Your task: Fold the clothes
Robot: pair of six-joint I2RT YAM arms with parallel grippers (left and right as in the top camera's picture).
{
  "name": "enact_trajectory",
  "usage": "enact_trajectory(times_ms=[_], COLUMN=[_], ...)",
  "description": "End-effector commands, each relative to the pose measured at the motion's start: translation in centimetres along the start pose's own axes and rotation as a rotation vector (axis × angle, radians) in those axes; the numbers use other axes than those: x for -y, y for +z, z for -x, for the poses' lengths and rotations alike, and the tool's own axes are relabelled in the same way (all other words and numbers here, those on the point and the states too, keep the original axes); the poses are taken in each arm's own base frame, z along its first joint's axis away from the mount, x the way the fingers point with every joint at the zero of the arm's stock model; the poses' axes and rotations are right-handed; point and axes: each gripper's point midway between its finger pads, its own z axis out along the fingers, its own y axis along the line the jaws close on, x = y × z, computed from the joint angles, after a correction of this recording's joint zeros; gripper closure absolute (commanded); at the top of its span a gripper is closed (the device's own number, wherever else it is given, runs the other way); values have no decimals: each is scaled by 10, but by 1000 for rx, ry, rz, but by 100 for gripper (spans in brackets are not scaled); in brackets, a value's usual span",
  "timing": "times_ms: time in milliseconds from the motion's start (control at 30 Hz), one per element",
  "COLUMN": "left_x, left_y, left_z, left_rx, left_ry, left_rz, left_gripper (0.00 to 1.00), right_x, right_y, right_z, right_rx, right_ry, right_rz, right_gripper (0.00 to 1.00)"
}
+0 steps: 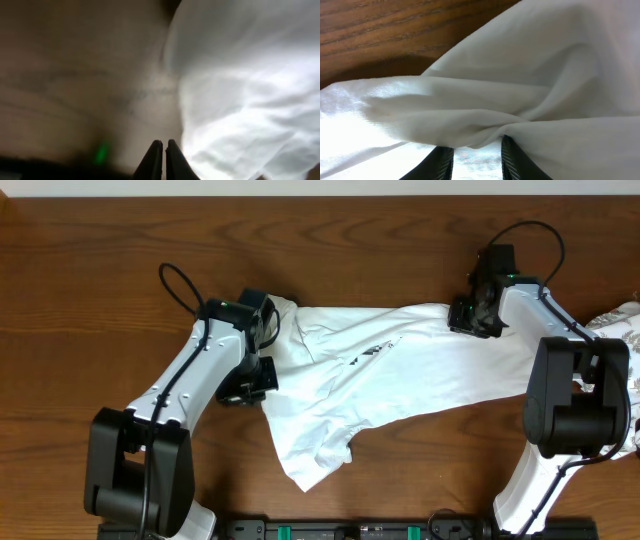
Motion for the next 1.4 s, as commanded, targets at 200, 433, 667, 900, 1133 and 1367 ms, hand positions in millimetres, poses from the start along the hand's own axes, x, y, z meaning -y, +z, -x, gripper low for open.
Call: enact_trajectory(times_ms=[200,433,667,900,1133,1367], left_x=[53,84,89,96,71,11], left_y=[-29,-51,-13,-5,-13,-11], left_z=[80,136,151,164,160,162], left_rx=[352,616,577,607,581,523], left_ry=[134,301,341,344,281,114], left_rz=[-213,-269,-240,-250,-210,-119], left_gripper=[67,52,46,63,92,93], right_x=[34,34,34,35,35,35], right_y=[34,34,34,34,33,33], right_z=[-38,-38,-38,-39,-40,-40], right_rx=[-130,-130,-130,-136,-139,-139], right_ry=[42,42,42,42,42,42], right_rz=[-123,-123,-122,-124,-125,-125], right_gripper=[68,68,68,68,68,68])
